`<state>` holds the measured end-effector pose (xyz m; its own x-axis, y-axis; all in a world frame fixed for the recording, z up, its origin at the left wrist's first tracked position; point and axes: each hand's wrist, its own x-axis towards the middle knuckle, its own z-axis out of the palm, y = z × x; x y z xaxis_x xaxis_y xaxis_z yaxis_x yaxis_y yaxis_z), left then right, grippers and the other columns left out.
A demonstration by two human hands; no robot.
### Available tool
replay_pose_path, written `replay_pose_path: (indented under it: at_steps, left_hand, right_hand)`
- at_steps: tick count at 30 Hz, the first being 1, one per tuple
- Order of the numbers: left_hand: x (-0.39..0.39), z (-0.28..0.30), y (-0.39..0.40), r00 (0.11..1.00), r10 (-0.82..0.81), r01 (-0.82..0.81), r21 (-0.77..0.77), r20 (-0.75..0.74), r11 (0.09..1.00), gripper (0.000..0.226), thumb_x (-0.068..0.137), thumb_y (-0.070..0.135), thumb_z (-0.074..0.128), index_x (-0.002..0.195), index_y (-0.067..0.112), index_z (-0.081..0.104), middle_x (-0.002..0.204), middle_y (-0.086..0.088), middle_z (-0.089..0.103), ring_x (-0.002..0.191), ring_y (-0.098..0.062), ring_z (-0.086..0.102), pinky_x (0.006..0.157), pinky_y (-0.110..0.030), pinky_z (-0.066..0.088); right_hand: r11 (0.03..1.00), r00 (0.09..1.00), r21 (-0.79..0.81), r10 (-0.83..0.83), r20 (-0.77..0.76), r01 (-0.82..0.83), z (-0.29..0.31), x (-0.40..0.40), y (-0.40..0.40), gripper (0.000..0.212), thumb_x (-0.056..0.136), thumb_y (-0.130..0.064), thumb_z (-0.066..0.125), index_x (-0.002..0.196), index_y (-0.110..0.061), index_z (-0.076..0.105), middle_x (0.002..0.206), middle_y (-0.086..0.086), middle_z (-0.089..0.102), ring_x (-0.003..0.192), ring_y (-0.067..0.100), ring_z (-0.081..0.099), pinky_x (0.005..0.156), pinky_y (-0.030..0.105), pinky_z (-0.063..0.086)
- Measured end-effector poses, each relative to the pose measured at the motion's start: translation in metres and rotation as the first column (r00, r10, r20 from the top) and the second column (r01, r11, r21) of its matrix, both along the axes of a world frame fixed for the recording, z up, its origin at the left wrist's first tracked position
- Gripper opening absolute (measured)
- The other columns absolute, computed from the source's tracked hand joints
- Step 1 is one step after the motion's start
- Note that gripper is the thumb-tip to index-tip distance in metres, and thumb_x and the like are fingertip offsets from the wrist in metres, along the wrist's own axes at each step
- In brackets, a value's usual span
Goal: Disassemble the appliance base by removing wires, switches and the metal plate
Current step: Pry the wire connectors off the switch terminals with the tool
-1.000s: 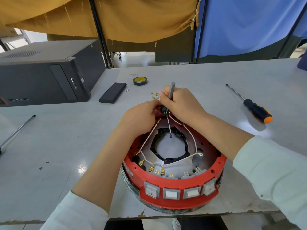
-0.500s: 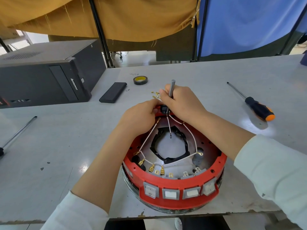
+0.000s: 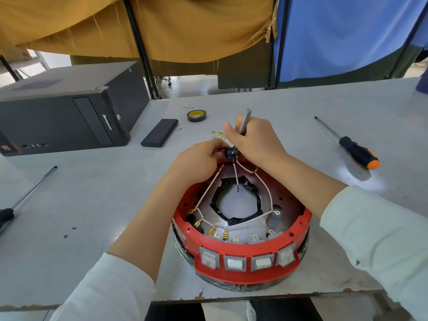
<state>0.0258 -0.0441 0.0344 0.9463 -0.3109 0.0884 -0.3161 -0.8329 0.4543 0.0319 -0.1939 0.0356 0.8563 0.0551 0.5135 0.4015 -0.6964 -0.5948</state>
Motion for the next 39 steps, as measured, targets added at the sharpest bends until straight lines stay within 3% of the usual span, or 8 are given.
replay_pose_path:
  at_steps: [3,7,17,24,30,39]
  left_hand:
    - [-0.003,0.0,0.0,1.0,0.007,-0.007,0.014,0.016,1.0,0.032,0.099,0.021,0.04,0.126,0.033,0.052,0.122,0.003,0.06,0.112,-0.021,0.053,0.089,-0.032,0.039]
    - [-0.005,-0.001,0.0,0.999,0.014,-0.014,0.028,0.034,0.999,0.032,0.099,0.021,0.039,0.126,0.034,0.051,0.123,0.004,0.06,0.112,-0.021,0.053,0.088,-0.032,0.039]
    - [-0.007,-0.004,0.001,0.997,-0.004,0.0,0.054,0.075,0.999,0.035,0.099,0.019,0.036,0.13,0.034,0.047,0.119,0.0,0.062,0.107,-0.024,0.055,0.084,-0.035,0.043]
    - [-0.005,-0.005,0.001,0.998,0.002,-0.005,0.045,0.062,0.999,0.037,0.099,0.019,0.037,0.131,0.034,0.048,0.122,0.0,0.061,0.11,-0.023,0.054,0.091,-0.039,0.043]
    - [-0.006,-0.005,0.0,0.998,0.005,-0.007,0.04,0.062,0.999,0.036,0.099,0.018,0.037,0.13,0.032,0.049,0.121,0.0,0.062,0.11,-0.023,0.055,0.09,-0.039,0.044]
    - [-0.006,-0.004,0.0,0.997,-0.017,0.014,0.046,0.072,0.999,0.043,0.098,0.014,0.036,0.135,0.035,0.043,0.126,0.001,0.06,0.112,-0.024,0.054,0.087,-0.034,0.043]
  right_hand:
    - [0.998,0.998,0.063,-0.016,-0.063,0.02,0.007,0.001,-0.004,0.041,0.089,-0.033,0.056,0.056,-0.015,0.039,0.05,-0.003,0.04,0.046,0.007,0.039,0.047,0.019,0.032]
    - [0.997,0.992,-0.068,0.033,-0.123,-0.042,0.012,-0.004,-0.006,0.043,0.096,-0.032,0.045,0.056,-0.016,0.035,0.051,-0.001,0.039,0.049,0.013,0.041,0.052,0.033,0.034]
    - [0.97,0.998,-0.242,0.007,0.057,0.007,-0.004,-0.012,0.0,0.042,0.098,-0.036,0.04,0.059,-0.026,0.028,0.052,-0.004,0.04,0.049,0.01,0.04,0.048,0.029,0.025]
    - [0.993,0.998,-0.111,0.037,-0.043,-0.042,-0.004,-0.008,-0.002,0.043,0.098,-0.033,0.043,0.059,-0.02,0.03,0.052,-0.001,0.039,0.051,0.015,0.04,0.053,0.034,0.03]
    - [0.984,0.996,-0.167,0.04,-0.082,-0.053,-0.004,-0.006,-0.002,0.044,0.1,-0.041,0.036,0.061,-0.021,0.032,0.056,-0.004,0.039,0.053,0.01,0.039,0.05,0.027,0.025]
    - [0.968,0.983,-0.226,0.072,-0.166,-0.109,-0.003,-0.007,-0.008,0.044,0.095,-0.056,0.033,0.065,-0.025,0.034,0.057,-0.008,0.041,0.055,0.007,0.042,0.052,0.027,0.025]
